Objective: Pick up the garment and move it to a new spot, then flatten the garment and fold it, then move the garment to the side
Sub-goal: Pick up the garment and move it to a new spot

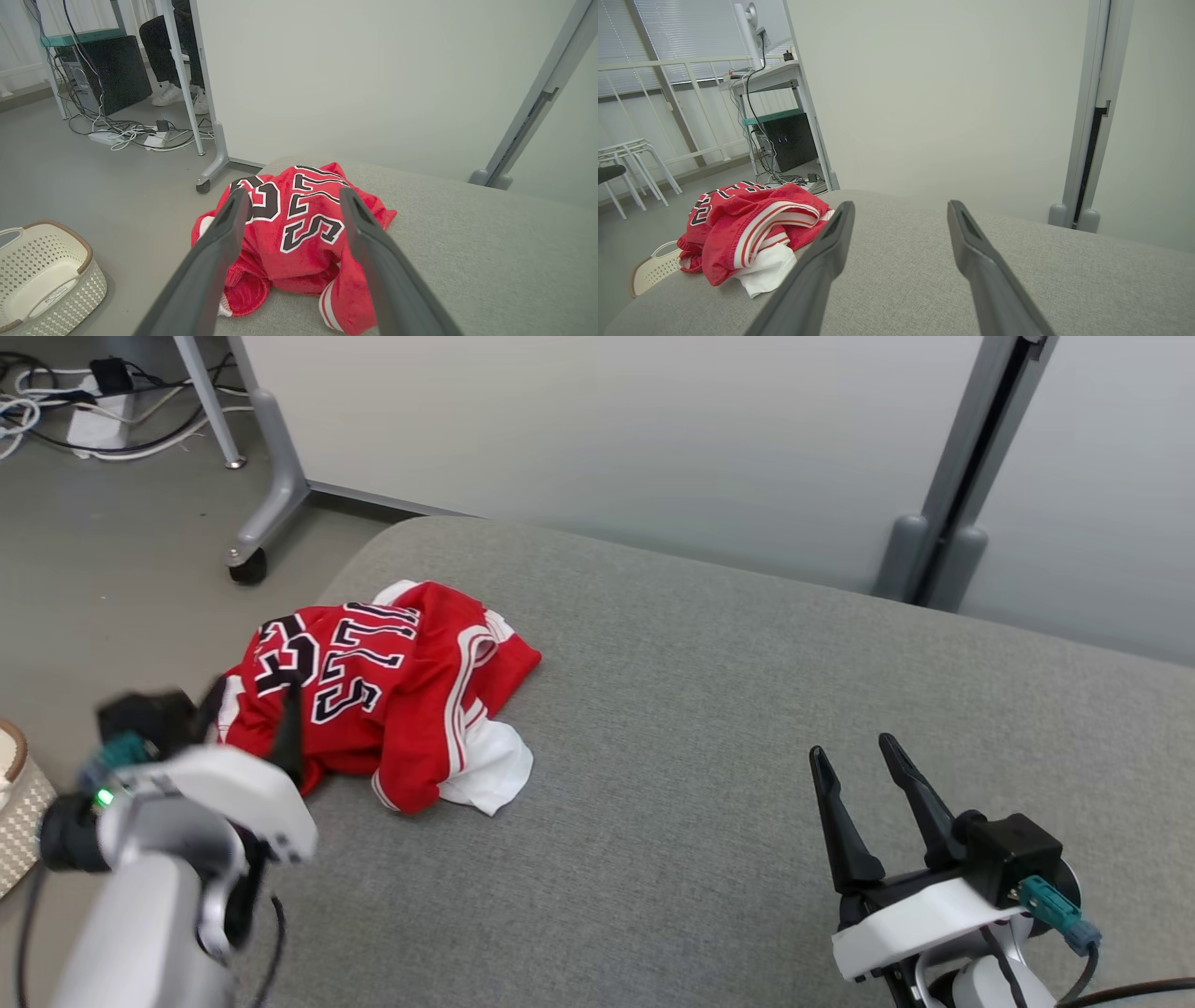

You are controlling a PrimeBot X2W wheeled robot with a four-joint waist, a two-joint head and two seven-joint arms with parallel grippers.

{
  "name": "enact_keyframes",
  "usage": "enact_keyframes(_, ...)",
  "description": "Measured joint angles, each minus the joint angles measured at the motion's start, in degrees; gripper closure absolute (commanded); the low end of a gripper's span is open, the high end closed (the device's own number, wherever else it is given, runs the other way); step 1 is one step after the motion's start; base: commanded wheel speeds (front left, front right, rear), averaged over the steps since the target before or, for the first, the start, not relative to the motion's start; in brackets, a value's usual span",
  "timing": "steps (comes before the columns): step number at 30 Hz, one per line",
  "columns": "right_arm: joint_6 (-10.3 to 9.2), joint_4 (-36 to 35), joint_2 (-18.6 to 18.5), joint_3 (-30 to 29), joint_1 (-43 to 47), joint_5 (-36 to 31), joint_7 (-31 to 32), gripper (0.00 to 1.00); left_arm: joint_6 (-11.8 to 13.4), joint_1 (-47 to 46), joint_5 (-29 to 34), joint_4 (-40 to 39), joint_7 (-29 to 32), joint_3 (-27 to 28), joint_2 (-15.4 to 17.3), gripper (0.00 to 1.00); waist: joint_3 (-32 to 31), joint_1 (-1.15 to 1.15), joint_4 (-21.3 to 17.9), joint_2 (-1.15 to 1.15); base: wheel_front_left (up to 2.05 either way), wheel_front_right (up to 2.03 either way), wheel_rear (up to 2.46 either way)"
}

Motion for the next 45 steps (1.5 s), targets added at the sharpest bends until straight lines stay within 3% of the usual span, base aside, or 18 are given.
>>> enact_keyframes(8,0.00,0.11,0.01,0.71,-2.72,-1.07,0.00,0.00,-3.85,-14.46,-7.24,10.06,15.92,2.30,4.65,0.00,3.45,0.00,-4.41,0.00,0.00,0.00,0.00)
enact_keyframes(15,0.00,-0.05,0.02,0.53,-5.19,-1.48,0.00,0.00,-5.57,-20.68,-11.20,22.12,24.93,3.13,7.46,0.00,7.03,0.00,-9.67,0.00,0.00,0.00,0.00)
enact_keyframes(26,0.00,-0.31,0.04,0.03,-8.19,-1.68,0.00,0.00,-6.14,-23.69,-12.71,34.90,27.93,3.01,9.81,0.00,12.25,0.00,-15.06,0.00,0.00,0.00,0.00)
enact_keyframes(27,0.00,-0.34,0.02,-0.07,-8.35,-1.68,0.00,0.00,-6.19,-23.81,-12.84,35.46,27.84,2.90,9.80,0.27,12.52,0.00,-15.32,0.00,0.00,0.00,0.00)
enact_keyframes(29,0.00,-0.33,0.00,-0.27,-8.36,-1.69,0.00,0.00,-6.59,-23.99,-12.87,36.28,26.72,2.65,9.85,1.00,12.89,0.00,-15.68,0.00,0.00,0.00,0.00)
enact_keyframes(38,0.00,-0.09,0.00,-0.88,-8.14,-1.66,0.00,0.00,-7.34,-26.51,-11.92,35.75,21.97,-1.25,11.17,1.00,11.16,0.00,-15.12,0.00,0.00,0.00,0.00)
enact_keyframes(45,0.00,0.66,0.01,-0.43,-6.45,0.03,0.00,0.00,-7.43,-27.57,-12.82,28.10,19.24,-7.01,12.02,1.00,7.34,0.00,-14.78,0.00,0.00,0.00,0.00)
